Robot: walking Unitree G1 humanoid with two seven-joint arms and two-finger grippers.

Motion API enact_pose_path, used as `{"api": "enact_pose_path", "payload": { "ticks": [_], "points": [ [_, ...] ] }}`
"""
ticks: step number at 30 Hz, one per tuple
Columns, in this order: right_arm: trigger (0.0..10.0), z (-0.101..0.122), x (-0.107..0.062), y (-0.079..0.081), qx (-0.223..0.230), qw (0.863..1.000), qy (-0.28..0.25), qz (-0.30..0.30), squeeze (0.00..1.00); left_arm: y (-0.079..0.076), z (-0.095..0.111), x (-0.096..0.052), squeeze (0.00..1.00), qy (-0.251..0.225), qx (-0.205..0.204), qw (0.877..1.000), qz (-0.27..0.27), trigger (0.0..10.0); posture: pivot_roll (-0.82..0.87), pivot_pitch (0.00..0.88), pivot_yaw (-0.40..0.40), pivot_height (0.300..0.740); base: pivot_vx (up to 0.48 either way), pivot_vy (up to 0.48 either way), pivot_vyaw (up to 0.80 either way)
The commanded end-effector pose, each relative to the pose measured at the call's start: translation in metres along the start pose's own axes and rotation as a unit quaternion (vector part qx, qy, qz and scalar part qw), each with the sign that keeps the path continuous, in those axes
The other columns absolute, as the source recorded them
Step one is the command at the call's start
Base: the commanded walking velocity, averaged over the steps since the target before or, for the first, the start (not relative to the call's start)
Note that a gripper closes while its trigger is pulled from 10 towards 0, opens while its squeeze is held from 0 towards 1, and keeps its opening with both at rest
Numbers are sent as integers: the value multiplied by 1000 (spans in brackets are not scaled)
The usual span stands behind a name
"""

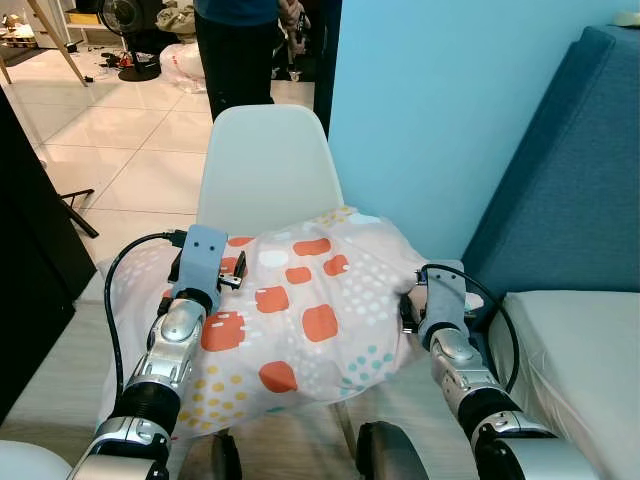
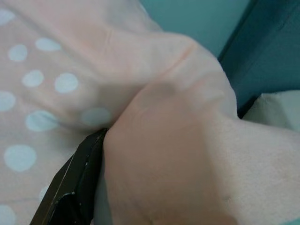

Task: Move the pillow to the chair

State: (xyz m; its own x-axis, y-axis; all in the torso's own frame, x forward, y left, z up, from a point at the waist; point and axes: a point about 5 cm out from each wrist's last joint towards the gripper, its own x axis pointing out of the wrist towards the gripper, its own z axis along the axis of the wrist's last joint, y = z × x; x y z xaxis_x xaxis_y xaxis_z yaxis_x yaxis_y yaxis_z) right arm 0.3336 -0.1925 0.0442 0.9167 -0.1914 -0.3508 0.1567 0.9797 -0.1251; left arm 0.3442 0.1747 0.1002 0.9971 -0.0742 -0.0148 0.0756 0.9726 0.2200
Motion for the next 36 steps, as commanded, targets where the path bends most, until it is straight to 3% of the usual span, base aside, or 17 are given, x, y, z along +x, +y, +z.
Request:
{"api": "enact_pose_path", "payload": {
  "ticks": [1,4,6,11,16,21,24,25,28,32,35,36],
  "points": [
    [10000,-8,-3,-3,16,1000,7,-3,0,3,-7,-5,1000,10,14,1000,-4,10000,14,0,-72,590,0,0,0],
    [10000,-13,-7,-7,21,1000,-8,-10,0,3,-9,-7,1000,12,15,1000,-5,10000,18,0,-73,590,0,0,0],
    [10000,-21,-18,-12,19,998,-52,-16,0,3,-12,-11,1000,15,10,1000,-2,10000,17,0,-73,590,0,0,0],
    [10000,-26,-26,-14,14,997,-76,-15,0,3,-14,-13,1000,17,6,1000,0,10000,17,0,-74,590,0,0,0],
    [10000,-24,-50,-18,4,984,-176,0,0,-1,-15,-15,1000,15,-4,1000,-1,10000,19,0,-72,590,0,0,0],
    [10000,-29,-57,-26,-2,984,-175,-3,0,-6,-13,-16,1000,8,-9,1000,-9,10000,17,0,-74,590,0,0,0],
    [10000,-40,-67,-31,-8,987,-160,1,0,-10,-14,-19,1000,7,-11,1000,-16,10000,16,0,-73,590,0,0,0],
    [10000,-48,-78,-33,-10,988,-156,5,0,-14,-16,-22,1000,9,-12,1000,-20,10000,12,0,-73,590,0,0,0],
    [10000,-51,-83,-33,-10,987,-158,7,0,-15,-17,-23,1000,10,-13,1000,-22,10000,12,0,-73,590,0,0,0],
    [10000,-50,-97,-36,-2,983,-183,7,0,-18,-17,-24,1000,9,-15,1000,-26,10000,10,0,-73,590,0,0,0],
    [10000,-50,-97,-36,-2,983,-183,7,0,-18,-17,-24,1000,9,-15,1000,-26,10000,10,0,-73,590,0,0,0],
    [10000,-41,-100,-38,7,978,-208,1,0,-18,-17,-24,1000,7,-16,999,-26,10000,3,0,-69,590,0,0,0]
  ]
}}
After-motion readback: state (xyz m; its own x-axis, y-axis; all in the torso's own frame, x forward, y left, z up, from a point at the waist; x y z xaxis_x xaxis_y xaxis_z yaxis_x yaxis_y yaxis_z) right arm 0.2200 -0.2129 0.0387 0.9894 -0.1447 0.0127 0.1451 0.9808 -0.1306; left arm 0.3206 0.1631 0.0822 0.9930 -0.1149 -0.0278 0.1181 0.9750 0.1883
